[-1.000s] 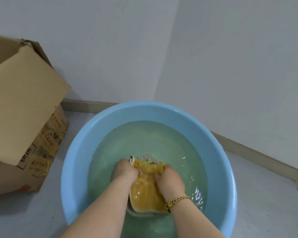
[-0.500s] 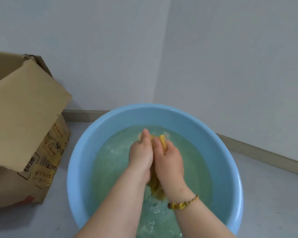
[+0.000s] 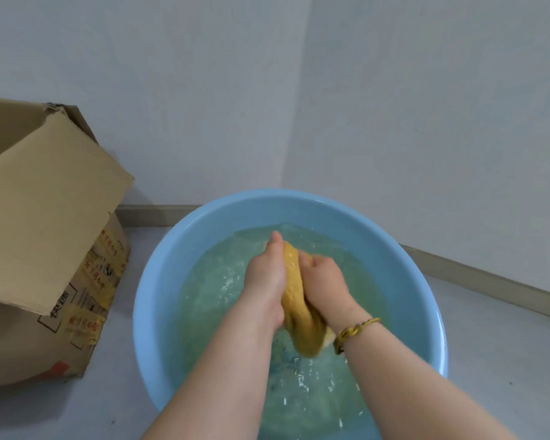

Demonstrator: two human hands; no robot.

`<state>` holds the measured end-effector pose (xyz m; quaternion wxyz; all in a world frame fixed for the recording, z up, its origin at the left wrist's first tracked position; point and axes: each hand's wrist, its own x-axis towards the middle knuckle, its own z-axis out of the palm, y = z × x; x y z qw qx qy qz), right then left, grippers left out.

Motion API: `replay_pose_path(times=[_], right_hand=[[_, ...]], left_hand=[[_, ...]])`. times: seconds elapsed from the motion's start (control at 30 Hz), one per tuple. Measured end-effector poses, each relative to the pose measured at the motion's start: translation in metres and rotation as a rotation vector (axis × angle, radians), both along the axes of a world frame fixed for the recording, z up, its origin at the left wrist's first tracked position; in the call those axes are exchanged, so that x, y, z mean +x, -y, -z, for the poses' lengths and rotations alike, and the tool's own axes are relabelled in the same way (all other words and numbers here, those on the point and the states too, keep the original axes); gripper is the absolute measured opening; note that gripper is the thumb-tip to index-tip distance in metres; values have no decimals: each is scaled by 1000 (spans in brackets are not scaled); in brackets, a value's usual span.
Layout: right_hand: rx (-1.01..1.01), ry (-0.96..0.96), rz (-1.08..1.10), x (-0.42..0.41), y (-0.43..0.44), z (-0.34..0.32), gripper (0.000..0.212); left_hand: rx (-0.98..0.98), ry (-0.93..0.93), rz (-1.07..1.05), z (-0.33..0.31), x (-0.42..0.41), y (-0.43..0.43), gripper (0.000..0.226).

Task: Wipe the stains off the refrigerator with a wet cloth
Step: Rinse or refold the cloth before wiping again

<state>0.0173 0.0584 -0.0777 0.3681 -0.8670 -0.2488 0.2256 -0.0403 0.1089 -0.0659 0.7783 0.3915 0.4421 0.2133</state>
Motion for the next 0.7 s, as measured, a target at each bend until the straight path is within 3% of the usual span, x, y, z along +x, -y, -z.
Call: replay_pose_path(times=[0.1,0.23,0.37,0.47,0.53,0.63,0.7], right_hand=[[-219,-102,-18,15,8,17,37],[-170,-185,41,21,17,28,38],[-417,-56,-157,19,22,51,35],[-490,9,-184,13,20,61,34],[-357,-41,-105,11,17,56,32],[14,-150,30,4,17,36,10],[168,-107,37,-8,16,21,22]], left_hand=[[-37,10,198,8,-5,-1,32],[39,-140,296,32,-13,-15,11],[277,-562,430,61,-18,-23,44],[426,-767,521,73,-20,-21,48],[406,-675,433,75,-15,-19,45],[233,-412,194,61,-3,-12,45],[198,-326,48,45,2,-9,47]])
